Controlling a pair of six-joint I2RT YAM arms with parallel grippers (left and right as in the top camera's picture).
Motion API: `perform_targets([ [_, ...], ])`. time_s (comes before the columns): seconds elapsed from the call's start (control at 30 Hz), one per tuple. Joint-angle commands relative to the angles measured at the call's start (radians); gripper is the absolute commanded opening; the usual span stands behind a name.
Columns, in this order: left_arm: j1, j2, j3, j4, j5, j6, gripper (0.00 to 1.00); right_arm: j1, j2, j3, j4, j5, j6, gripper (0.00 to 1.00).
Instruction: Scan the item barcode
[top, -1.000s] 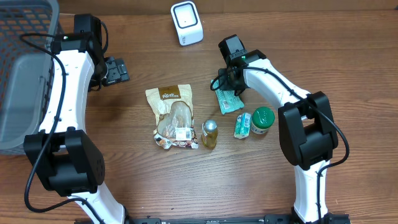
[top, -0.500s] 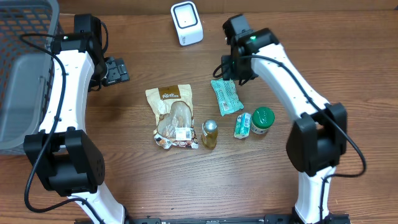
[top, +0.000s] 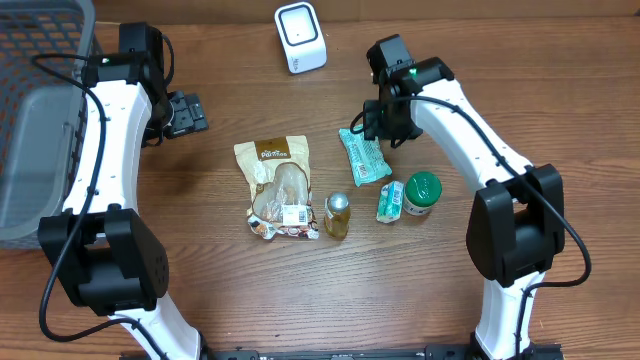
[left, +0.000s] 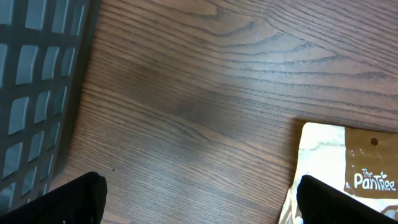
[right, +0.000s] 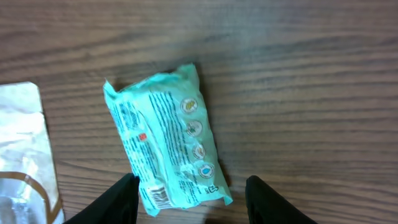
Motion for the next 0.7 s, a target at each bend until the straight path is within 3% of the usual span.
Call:
perform_targets([
  [0.0, -0.011, -0.016, 0.016, 0.001, -0.013, 0.004, 1.0, -0.002, -0.005, -0.029, 0.023, -0.006, 0.003, 0.53],
  [0.67, -0.011, -0.016, 0.016, 0.001, -0.013, 0.004, 0.99, 0.003, -0.005, -0.209, 0.23, -0.027, 0.003, 0.56],
])
